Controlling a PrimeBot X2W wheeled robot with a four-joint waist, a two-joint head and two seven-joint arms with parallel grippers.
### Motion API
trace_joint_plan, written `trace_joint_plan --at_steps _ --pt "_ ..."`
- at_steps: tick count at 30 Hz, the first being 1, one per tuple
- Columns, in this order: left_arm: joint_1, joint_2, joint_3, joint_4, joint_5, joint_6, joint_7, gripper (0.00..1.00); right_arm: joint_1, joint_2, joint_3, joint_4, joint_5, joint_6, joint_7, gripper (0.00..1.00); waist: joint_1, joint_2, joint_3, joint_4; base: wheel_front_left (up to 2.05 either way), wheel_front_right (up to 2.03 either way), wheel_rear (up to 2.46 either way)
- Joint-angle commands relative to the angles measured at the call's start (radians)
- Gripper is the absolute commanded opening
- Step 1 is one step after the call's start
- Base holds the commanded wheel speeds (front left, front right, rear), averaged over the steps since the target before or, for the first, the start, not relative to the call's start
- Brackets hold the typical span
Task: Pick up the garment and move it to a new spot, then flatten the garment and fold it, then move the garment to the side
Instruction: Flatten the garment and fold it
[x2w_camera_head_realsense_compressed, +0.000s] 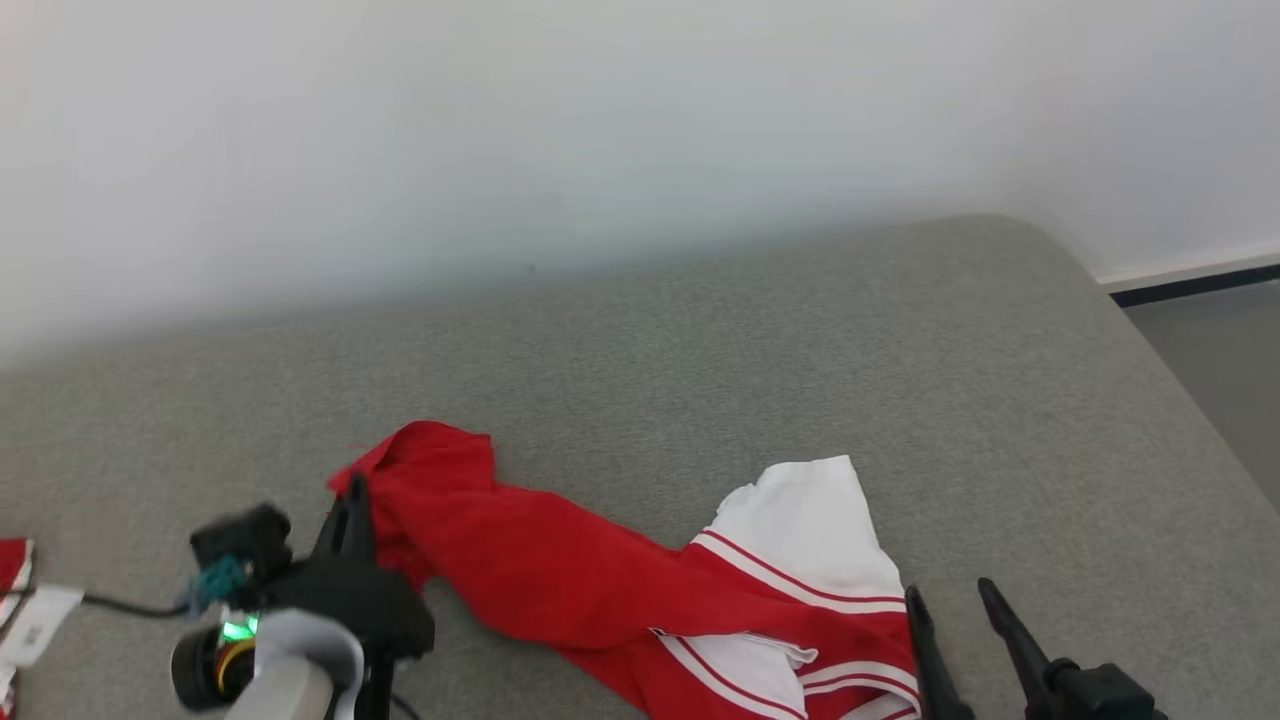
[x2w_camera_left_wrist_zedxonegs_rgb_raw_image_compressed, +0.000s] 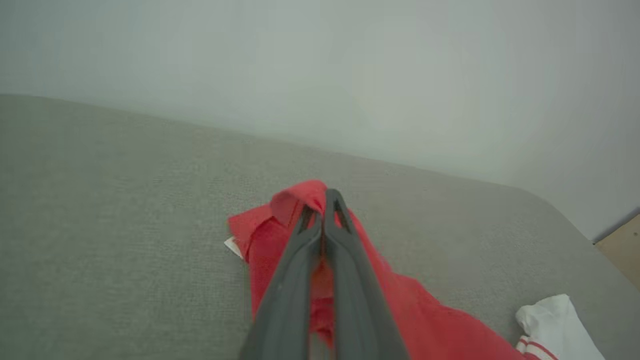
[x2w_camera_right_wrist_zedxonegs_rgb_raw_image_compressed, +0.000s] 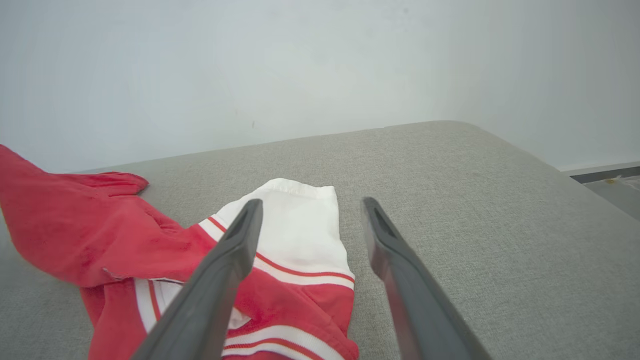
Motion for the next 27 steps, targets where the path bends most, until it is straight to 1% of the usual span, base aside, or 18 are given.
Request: trace_joint_plan --at_steps 1,3,6,11,14,15,18,21,22,23,24,27 --pt "0.052 0.008 0.011 -0.030 -0.020 0.014 -0.004 0.00 0.003 -0.001 -0.013 -0.014 -0.010 0.003 0.006 1.00 0.0000 0.0000 0.010 0.040 0.00 0.00 0.00" --pt "0.111 0.018 0.017 -0.062 -0.023 0.030 -0.009 0.00 -0.008 -0.001 -0.025 -0.028 -0.016 0.003 0.023 1.00 0.0000 0.0000 0.013 0.065 0.00 0.00 0.00" --pt "0.172 0.014 0.008 -0.109 -0.030 0.045 -0.001 0.00 -0.043 -0.002 -0.054 -0.054 -0.032 0.003 0.073 1.00 0.0000 0.0000 0.017 0.099 0.00 0.00 0.00" --pt "0.225 -0.007 -0.006 -0.138 -0.032 0.064 -0.004 0.00 -0.135 -0.001 -0.113 -0.051 -0.081 0.003 0.229 1.00 0.0000 0.0000 0.023 0.135 0.00 0.00 0.00" --pt "0.240 -0.018 -0.010 -0.135 -0.029 0.074 -0.012 0.00 -0.200 -0.001 -0.149 0.004 -0.112 0.003 0.341 1.00 0.0000 0.0000 0.028 0.149 0.00 0.00 0.00" --pt "0.240 -0.018 -0.010 -0.135 -0.029 0.074 -0.012 0.00 -0.200 -0.001 -0.149 0.004 -0.112 0.003 0.341 1.00 0.0000 0.0000 0.028 0.149 0.00 0.00 0.00" --pt "0.241 -0.022 -0.023 -0.128 -0.022 0.071 -0.010 0.00 -0.260 -0.001 -0.181 0.095 -0.113 0.003 0.424 1.00 0.0000 0.0000 0.038 0.164 0.00 0.00 0.00" --pt "0.233 -0.026 -0.042 -0.120 -0.012 0.058 -0.004 0.00 -0.315 -0.001 -0.206 0.192 -0.130 0.003 0.456 1.00 0.0000 0.0000 0.049 0.181 0.00 0.00 0.00" --pt "0.228 -0.027 -0.051 -0.115 -0.006 0.054 -0.001 0.43 -0.327 -0.001 -0.215 0.223 -0.136 0.003 0.460 1.00 0.0000 0.0000 0.053 0.187 0.00 0.00 0.00" --pt "0.224 -0.027 -0.058 -0.109 -0.004 0.052 0.005 1.00 -0.337 -0.002 -0.227 0.253 -0.141 0.003 0.459 1.00 0.0000 0.0000 0.057 0.194 0.00 0.00 0.00" --pt "0.220 -0.027 -0.060 -0.106 -0.003 0.054 0.007 1.00 -0.349 -0.001 -0.232 0.282 -0.148 0.003 0.455 1.00 0.0000 0.0000 0.061 0.199 0.00 0.00 0.00" --pt "0.224 -0.015 -0.069 -0.081 0.005 0.077 0.023 1.00 -0.383 -0.002 -0.245 0.351 -0.172 0.003 0.433 1.00 0.0000 0.0000 0.068 0.216 0.00 0.00 0.00"
